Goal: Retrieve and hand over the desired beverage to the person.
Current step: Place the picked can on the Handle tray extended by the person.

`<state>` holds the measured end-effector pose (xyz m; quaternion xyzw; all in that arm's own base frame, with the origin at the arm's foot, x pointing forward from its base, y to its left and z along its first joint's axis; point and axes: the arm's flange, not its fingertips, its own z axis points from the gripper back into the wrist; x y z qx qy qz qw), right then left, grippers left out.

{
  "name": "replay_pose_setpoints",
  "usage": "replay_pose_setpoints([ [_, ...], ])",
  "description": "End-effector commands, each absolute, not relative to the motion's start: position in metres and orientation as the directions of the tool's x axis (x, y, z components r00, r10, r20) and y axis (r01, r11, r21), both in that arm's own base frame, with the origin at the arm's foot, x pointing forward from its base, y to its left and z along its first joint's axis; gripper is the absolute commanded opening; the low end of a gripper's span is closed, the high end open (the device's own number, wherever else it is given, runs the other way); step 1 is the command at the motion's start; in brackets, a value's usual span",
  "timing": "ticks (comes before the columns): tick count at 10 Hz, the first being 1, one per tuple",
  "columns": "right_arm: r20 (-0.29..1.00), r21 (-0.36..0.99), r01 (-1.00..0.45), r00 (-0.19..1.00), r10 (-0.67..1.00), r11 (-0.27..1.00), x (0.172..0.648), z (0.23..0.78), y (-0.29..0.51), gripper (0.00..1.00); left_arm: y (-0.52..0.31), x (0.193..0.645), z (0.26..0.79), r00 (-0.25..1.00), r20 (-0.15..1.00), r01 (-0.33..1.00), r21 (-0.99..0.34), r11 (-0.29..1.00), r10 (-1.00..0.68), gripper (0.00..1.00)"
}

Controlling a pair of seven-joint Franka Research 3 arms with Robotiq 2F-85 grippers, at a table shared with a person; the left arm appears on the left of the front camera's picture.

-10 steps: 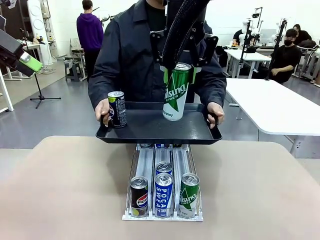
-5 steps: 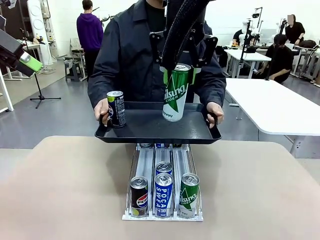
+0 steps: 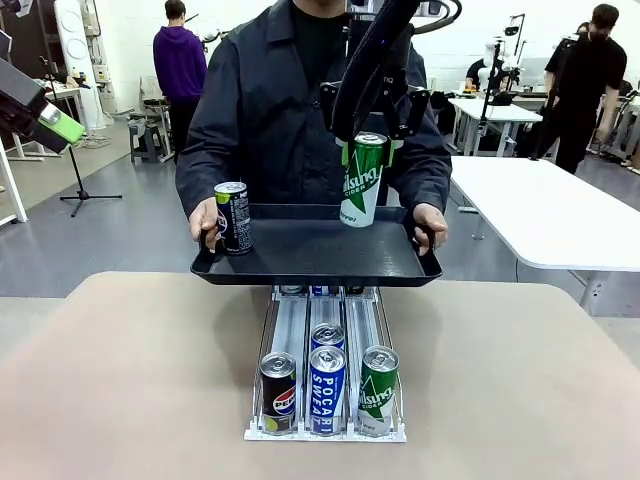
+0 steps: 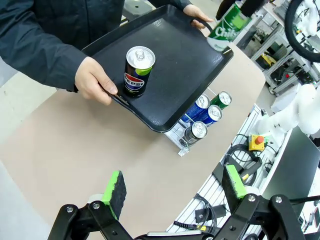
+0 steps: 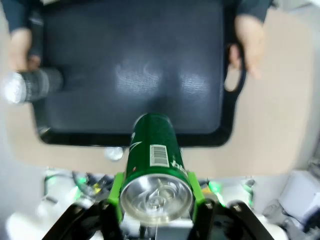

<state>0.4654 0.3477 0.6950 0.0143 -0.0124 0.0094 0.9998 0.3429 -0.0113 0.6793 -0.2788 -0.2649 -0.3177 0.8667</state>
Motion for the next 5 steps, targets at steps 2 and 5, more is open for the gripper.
replay_pose_setpoints([
  [2,-0.024,-0.021,-0.034,0.999,0.033,0.999,0.521,0.702,0.356,0.58,-0.011,0.343,0.679,0.653,0.642,0.702,-0.317,0.637,-0.4,1.0],
  [5,-0.061,-0.064,-0.049,0.997,0.045,0.997,0.552,0.677,0.353,0.58,-0.011,0.343,0.679,0.653,0.642,0.702,-0.317,0.637,-0.4,1.0],
])
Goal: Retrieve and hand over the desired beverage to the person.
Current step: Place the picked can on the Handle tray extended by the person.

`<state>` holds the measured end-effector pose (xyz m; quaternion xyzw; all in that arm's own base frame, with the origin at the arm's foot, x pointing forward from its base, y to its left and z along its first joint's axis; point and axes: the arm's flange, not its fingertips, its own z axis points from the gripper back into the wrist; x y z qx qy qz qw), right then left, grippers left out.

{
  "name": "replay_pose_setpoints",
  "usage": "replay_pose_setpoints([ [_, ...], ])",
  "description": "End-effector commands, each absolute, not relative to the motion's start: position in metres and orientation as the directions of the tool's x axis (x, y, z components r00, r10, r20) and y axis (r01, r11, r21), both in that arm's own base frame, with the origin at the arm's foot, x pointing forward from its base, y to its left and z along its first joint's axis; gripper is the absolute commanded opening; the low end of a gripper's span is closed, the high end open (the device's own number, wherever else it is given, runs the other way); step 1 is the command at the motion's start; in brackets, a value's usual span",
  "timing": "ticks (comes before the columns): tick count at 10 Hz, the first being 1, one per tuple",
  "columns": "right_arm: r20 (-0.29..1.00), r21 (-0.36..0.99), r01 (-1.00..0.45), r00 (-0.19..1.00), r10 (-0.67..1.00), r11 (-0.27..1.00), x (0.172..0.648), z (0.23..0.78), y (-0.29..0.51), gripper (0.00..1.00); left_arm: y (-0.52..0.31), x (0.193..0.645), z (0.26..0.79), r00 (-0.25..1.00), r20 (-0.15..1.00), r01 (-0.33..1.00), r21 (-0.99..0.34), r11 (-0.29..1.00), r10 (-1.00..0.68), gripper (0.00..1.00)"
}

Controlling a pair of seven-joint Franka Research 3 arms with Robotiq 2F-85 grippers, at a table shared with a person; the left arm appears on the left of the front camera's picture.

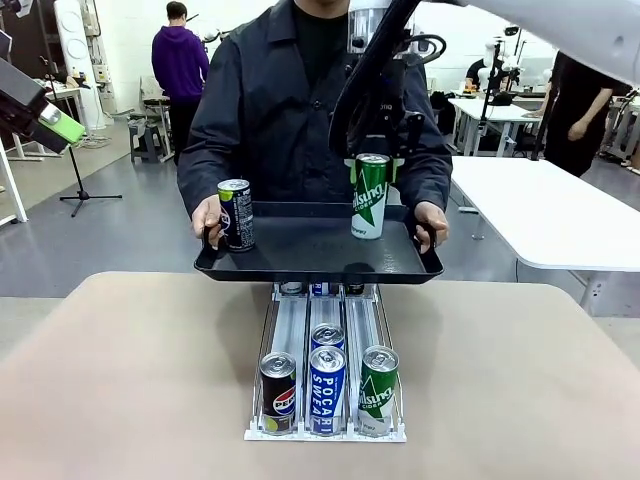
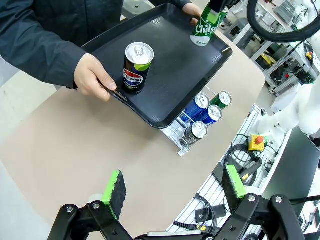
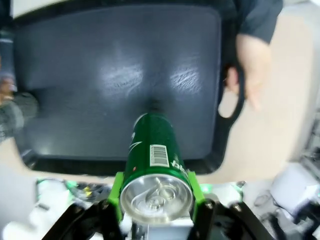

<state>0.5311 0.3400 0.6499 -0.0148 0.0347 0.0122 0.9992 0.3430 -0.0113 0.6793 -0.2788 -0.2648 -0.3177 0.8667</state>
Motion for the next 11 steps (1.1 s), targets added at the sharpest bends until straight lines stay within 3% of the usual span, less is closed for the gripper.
replay_pose_setpoints([
  [1,-0.071,-0.065,-0.057,0.996,0.052,0.996,0.558,0.667,0.351,0.58,-0.011,0.343,0.679,0.653,0.642,0.702,-0.317,0.637,-0.4,1.0],
  [10,-0.08,-0.021,-0.102,0.992,0.1,0.995,0.568,0.632,0.337,0.58,-0.011,0.343,0.679,0.653,0.642,0.702,-0.317,0.637,-0.4,1.0],
  [11,-0.089,-0.016,-0.105,0.991,0.103,0.994,0.568,0.632,0.336,0.68,-0.011,0.343,0.679,0.653,0.642,0.702,-0.317,0.637,-0.4,1.0],
])
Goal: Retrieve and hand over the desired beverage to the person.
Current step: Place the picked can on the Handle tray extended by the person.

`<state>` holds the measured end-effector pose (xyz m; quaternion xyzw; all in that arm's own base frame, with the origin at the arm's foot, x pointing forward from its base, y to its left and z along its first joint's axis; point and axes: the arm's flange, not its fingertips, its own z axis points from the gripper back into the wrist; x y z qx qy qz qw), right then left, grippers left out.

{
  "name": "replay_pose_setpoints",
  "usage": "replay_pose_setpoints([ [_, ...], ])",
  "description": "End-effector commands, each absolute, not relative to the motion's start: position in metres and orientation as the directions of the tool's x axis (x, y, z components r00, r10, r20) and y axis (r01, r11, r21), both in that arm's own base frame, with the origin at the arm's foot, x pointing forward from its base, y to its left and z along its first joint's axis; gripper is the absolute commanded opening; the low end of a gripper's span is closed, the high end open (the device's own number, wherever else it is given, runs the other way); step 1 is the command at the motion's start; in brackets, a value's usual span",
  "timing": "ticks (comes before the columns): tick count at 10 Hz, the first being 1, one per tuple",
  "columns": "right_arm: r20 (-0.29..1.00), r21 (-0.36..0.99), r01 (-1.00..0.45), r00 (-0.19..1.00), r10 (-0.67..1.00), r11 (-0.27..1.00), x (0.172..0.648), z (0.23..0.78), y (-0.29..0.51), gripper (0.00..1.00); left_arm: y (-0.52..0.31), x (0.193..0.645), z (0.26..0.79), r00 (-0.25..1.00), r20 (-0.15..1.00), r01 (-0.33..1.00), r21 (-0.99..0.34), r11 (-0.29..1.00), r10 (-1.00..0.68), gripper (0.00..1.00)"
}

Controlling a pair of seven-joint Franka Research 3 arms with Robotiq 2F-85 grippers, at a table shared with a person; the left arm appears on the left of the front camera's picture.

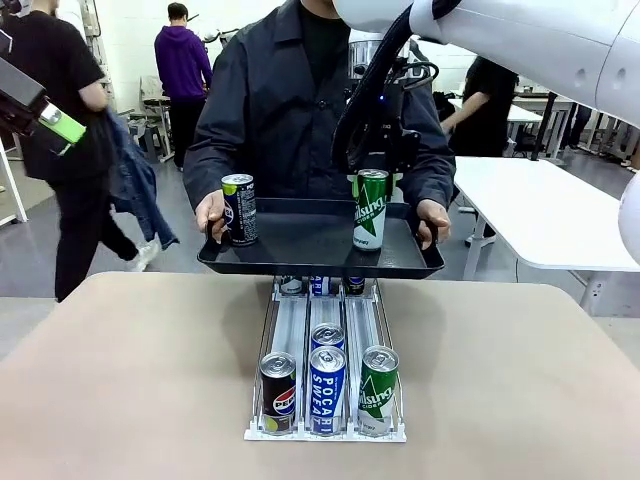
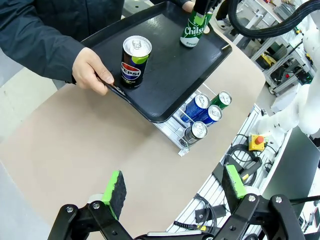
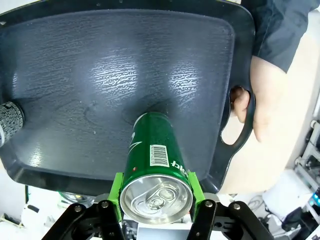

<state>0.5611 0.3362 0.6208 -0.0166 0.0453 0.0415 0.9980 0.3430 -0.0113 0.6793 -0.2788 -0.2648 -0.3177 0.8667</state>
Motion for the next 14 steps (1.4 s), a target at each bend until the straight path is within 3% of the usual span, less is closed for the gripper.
replay_pose_setpoints([
  [1,-0.101,-0.011,-0.114,0.988,0.113,0.993,0.568,0.632,0.336,1.0,-0.011,0.343,0.679,0.653,0.642,0.702,-0.317,0.637,-0.4,1.0],
  [7,-0.069,-0.002,-0.126,0.99,0.125,0.992,0.551,0.65,0.327,1.0,-0.011,0.343,0.679,0.653,0.642,0.702,-0.317,0.637,-0.4,1.0],
  [11,0.127,0.085,-0.249,0.963,0.238,0.965,0.408,0.719,0.203,1.0,-0.011,0.343,0.679,0.653,0.642,0.702,-0.317,0.637,-0.4,1.0],
  [14,0.256,0.244,-0.501,0.859,0.443,0.831,0.346,0.728,0.092,1.0,-0.011,0.343,0.679,0.653,0.642,0.702,-0.317,0.637,-0.4,1.0],
])
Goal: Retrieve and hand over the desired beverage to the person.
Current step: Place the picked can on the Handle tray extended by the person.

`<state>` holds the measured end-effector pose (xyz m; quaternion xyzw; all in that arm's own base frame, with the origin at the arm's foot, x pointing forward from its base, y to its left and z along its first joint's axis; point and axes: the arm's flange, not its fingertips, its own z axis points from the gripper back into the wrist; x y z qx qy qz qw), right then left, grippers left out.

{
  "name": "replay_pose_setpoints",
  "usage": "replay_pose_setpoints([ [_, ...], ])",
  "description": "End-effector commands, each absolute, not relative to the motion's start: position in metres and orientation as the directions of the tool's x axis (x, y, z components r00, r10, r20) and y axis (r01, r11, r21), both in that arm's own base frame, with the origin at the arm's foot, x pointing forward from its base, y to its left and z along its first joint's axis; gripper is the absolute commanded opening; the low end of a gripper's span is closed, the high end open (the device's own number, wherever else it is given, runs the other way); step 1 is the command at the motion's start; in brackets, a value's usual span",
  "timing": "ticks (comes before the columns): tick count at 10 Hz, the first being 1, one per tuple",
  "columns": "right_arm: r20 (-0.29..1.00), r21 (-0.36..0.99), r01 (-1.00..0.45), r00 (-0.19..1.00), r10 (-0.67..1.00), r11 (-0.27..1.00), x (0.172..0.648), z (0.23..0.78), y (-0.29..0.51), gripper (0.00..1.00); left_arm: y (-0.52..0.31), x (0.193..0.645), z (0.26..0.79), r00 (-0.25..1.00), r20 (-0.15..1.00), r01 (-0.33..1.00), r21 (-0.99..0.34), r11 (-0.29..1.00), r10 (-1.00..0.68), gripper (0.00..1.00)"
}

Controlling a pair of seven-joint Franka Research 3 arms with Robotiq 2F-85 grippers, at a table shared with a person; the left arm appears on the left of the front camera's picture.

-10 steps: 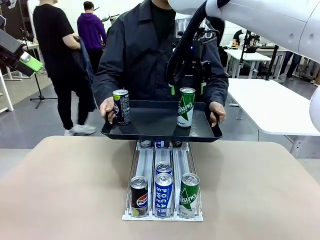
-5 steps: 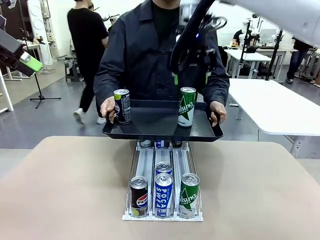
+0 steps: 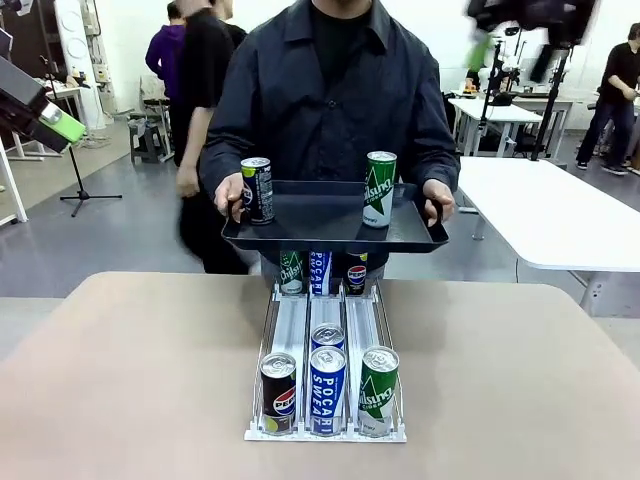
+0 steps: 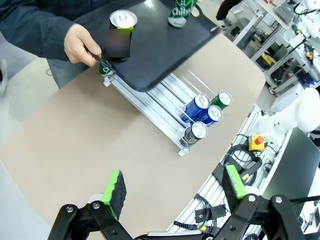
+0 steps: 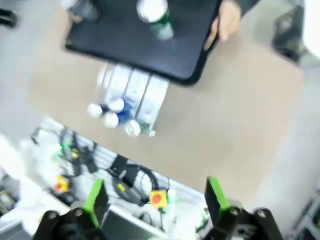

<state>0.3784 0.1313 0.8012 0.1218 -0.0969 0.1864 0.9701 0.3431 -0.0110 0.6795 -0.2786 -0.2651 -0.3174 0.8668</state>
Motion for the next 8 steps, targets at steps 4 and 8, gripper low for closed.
replay_pose_setpoints([
  [4,0.431,0.314,-0.467,0.846,0.313,0.827,0.313,0.7,0.025,1.0,-0.011,0.343,0.679,0.653,0.642,0.702,-0.317,0.637,-0.4,1.0],
  [8,0.525,0.324,-0.272,0.848,0.067,0.906,0.297,0.69,0.039,1.0,-0.011,0.343,0.679,0.653,0.642,0.702,-0.317,0.637,-0.4,1.0],
])
